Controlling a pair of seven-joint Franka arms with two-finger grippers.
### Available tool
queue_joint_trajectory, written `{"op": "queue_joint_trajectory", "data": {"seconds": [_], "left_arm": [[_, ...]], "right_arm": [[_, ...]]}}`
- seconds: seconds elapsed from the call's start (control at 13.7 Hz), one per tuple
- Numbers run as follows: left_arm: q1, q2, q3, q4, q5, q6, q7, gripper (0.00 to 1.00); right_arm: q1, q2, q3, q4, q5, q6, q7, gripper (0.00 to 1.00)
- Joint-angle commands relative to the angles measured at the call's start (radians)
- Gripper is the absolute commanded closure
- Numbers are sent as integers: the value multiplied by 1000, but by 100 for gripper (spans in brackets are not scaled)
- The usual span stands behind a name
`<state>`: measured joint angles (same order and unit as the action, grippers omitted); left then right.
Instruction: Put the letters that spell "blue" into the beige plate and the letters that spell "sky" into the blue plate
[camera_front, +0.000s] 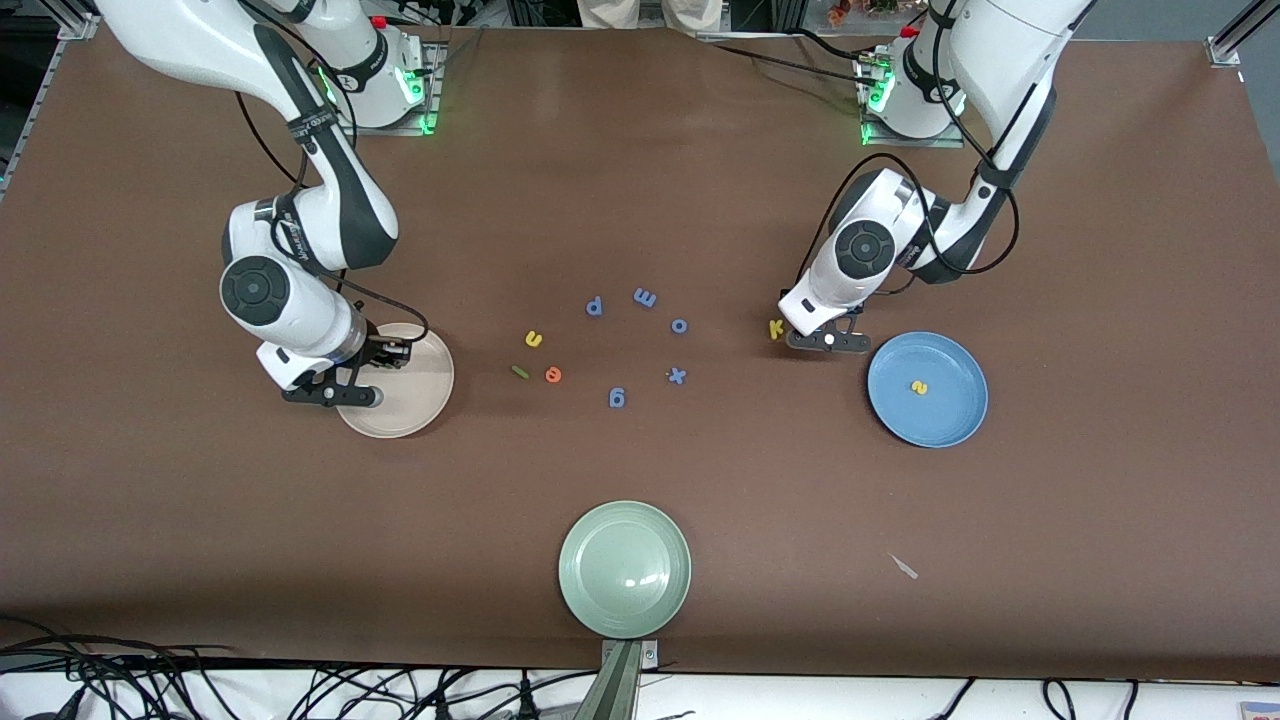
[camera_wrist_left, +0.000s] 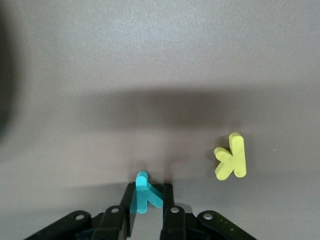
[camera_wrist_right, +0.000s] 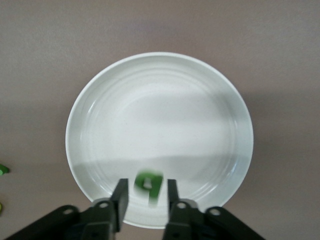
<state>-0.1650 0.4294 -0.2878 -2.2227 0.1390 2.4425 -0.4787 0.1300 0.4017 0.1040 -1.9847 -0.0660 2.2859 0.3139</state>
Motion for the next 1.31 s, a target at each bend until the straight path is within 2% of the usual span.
{"op": "queue_joint_trajectory", "data": {"seconds": [0.0,0.07,0.22,0.44,0.58,0.88,1.09,1.17,1.24], "left_arm": [[8,-27,1,-20,27,3,-8,87],[8,-29,2,-20,27,1,-8,87],[8,-32,1,-15,27,-5,-5,87],[12,-73,1,47,27,-126,24,87],[30,-89,10,118,25,-233,102,87],[166,-72,13,178,33,-264,366,86],[235,-26,7,199,168,-238,397,85],[231,-24,7,199,169,-238,397,83],[223,-21,7,199,169,-238,396,66]], "right_arm": [[-3,-7,5,-11,3,6,7,37],[-1,-4,5,-10,3,7,29,33],[5,3,32,-2,2,7,129,33],[49,48,65,47,2,12,279,32],[103,107,65,140,2,10,344,32],[149,199,66,253,2,12,442,32],[186,255,69,265,-1,64,505,31],[189,267,71,261,-5,105,533,31],[195,272,71,254,-5,116,551,31]]}}
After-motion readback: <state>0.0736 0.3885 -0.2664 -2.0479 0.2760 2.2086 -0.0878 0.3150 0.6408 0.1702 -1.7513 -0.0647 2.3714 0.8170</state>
